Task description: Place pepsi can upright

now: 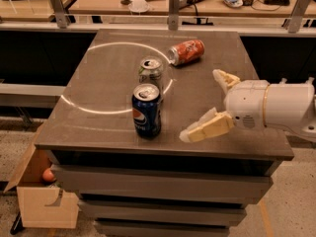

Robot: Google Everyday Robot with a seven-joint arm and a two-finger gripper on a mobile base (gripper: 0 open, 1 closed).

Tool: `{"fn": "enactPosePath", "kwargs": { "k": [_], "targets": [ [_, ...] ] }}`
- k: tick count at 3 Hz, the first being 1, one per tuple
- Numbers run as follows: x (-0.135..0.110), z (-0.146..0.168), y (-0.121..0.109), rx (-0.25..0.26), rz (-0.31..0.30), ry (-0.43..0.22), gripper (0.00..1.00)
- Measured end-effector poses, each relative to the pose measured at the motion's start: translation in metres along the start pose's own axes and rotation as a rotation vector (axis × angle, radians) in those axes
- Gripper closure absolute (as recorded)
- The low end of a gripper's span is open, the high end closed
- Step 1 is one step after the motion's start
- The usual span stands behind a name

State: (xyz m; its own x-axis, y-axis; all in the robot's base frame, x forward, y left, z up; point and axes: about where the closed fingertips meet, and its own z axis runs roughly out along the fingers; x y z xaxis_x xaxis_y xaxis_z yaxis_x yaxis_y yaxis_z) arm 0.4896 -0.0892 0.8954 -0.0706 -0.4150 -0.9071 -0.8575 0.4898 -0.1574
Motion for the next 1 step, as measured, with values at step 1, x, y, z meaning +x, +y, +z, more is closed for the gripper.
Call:
{"fn": "enactPosePath", "kwargs": {
  "k": [1],
  "targets": [
    [-0.0009,-0.0041,-0.0037,0.007,-0.007,0.005,0.00]
  ]
}}
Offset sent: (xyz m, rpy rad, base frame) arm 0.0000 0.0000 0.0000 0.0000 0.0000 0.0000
